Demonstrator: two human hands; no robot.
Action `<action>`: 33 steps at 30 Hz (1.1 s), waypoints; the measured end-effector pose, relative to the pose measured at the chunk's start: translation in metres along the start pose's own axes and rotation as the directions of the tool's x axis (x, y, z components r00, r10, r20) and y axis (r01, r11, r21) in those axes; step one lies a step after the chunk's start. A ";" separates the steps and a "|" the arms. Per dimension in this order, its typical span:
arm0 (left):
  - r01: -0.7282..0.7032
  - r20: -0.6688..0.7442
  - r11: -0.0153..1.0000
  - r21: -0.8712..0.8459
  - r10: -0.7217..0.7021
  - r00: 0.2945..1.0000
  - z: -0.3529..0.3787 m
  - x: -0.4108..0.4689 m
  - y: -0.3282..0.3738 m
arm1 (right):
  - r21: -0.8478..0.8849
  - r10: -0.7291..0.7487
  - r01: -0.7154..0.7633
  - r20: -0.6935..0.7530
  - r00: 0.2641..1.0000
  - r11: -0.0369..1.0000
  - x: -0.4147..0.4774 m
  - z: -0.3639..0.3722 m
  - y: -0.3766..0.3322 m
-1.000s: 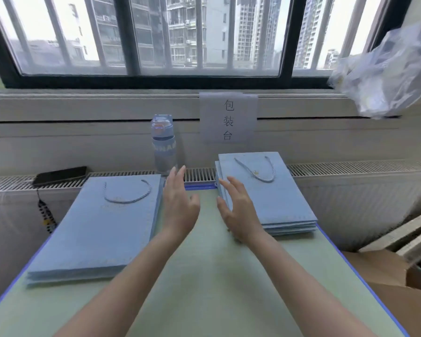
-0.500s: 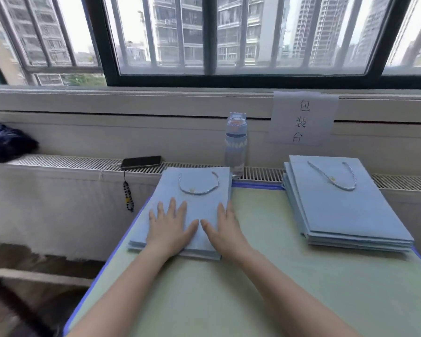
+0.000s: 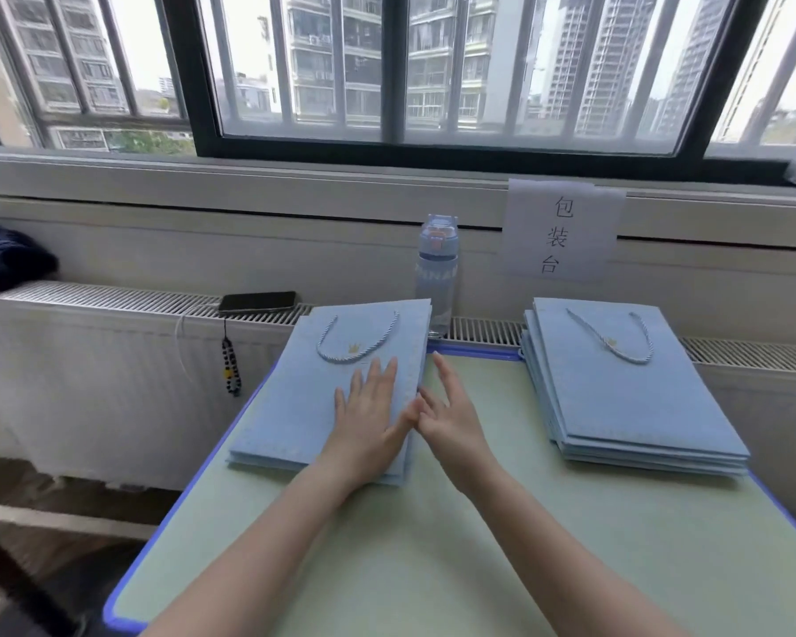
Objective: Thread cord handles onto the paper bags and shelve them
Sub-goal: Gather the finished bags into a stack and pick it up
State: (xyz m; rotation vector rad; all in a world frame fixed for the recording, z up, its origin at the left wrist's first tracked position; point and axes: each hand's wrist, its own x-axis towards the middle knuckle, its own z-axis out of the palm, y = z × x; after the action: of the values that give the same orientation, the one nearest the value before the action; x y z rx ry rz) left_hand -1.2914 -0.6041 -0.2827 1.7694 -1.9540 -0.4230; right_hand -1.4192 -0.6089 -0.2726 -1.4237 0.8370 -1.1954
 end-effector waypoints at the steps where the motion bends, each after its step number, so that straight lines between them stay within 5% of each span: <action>1: 0.005 0.007 0.999 -0.038 -0.005 1.000 0.000 -0.001 0.003 | 0.039 0.030 -0.030 -0.008 1.000 0.999 -0.003 -0.004 -0.003; 4: -0.023 -0.018 0.994 -0.105 0.022 1.000 -0.002 -0.008 0.013 | 0.106 0.026 -0.023 -0.028 0.999 0.994 -0.009 -0.016 -0.011; 10: -0.337 -0.407 0.895 -0.293 0.203 0.891 -0.042 -0.033 0.064 | 0.268 -0.105 0.079 0.082 0.991 0.960 -0.021 -0.022 -0.055; 16: -0.439 -0.698 0.819 -0.368 0.068 0.713 -0.071 -0.045 0.091 | -0.124 -0.212 0.221 0.088 0.973 0.967 -0.017 -0.025 -0.074; 19: -0.436 -0.677 0.654 -0.618 -0.161 0.718 -0.087 -0.048 0.090 | -0.246 -0.177 0.164 -0.030 0.984 0.955 -0.017 -0.029 -0.071; 22: -0.467 -0.536 0.282 -0.838 -0.273 0.799 -0.102 -0.047 0.082 | -0.305 -0.159 0.109 -0.145 0.976 0.946 -0.014 -0.038 -0.062; 24: -0.422 -0.442 0.134 -0.897 -0.247 0.862 -0.102 -0.047 0.076 | -0.265 -0.127 0.074 -0.192 0.973 0.961 -0.012 -0.046 -0.059; 28: -0.336 -0.345 0.080 -0.938 -0.191 0.919 -0.093 -0.045 0.062 | -0.332 -0.147 0.040 -0.303 0.942 0.942 -0.016 -0.058 -0.056; 33: -0.305 -0.334 0.226 -0.925 -0.104 0.937 -0.078 -0.039 0.060 | -0.425 -0.194 0.030 -0.347 0.917 0.905 -0.020 -0.069 -0.057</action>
State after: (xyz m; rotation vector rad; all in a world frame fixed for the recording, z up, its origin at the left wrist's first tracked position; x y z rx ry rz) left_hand -1.2986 -0.5514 -0.1909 0.7273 -1.0070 -0.9701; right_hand -1.4972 -0.5973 -0.2255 -1.6162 1.3590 -1.4773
